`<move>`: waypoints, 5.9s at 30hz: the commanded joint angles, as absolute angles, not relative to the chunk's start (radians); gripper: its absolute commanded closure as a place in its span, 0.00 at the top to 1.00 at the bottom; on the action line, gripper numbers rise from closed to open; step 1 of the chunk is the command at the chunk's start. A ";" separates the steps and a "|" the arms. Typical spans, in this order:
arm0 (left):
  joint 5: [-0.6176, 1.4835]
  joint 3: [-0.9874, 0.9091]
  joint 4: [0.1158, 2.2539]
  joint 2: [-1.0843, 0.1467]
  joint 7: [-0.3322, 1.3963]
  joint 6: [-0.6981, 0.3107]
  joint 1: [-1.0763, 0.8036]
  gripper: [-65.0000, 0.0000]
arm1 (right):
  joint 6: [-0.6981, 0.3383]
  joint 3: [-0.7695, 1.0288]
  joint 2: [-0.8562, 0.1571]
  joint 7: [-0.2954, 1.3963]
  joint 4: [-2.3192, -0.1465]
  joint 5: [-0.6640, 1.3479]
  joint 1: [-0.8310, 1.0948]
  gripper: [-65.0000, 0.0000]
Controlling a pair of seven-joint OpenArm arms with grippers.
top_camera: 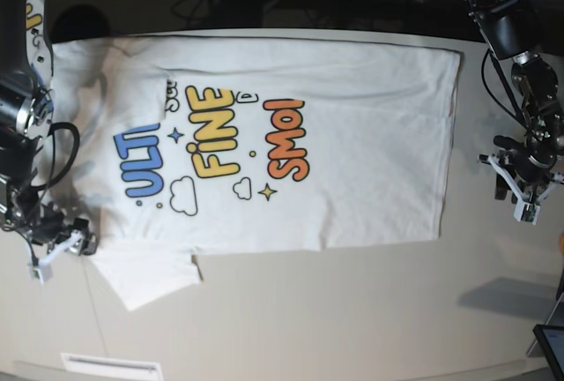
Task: Fold the T-shirt properly
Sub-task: 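Release the shirt and move both grippers to its side edges, then grasp the shirt's side edges near the hem with both grippers, then hold the side edge and adjust the left gripper's grip along it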
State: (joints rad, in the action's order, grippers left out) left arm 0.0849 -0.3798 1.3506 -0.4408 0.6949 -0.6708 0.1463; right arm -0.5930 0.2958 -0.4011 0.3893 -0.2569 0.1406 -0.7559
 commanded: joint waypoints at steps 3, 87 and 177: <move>0.094 -0.383 1.363 -0.461 0.677 -0.668 0.163 0.31 | -0.596 0.294 -0.398 0.383 -0.277 0.150 -0.785 0.54; 0.094 -0.374 0.610 -0.248 0.641 -0.670 0.644 0.21 | -0.599 0.291 -0.384 0.383 -0.280 0.148 -0.768 0.00; 0.229 -0.374 0.713 -0.291 0.760 -0.611 0.638 1.00 | -0.668 0.294 -0.367 0.348 -0.519 0.153 -0.636 0.00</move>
State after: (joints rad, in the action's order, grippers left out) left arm 0.2188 -0.3725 0.7017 -0.2768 0.7727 -0.6064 0.6121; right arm -0.6582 0.2939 -0.3504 0.3676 -0.5011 0.1356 -0.6033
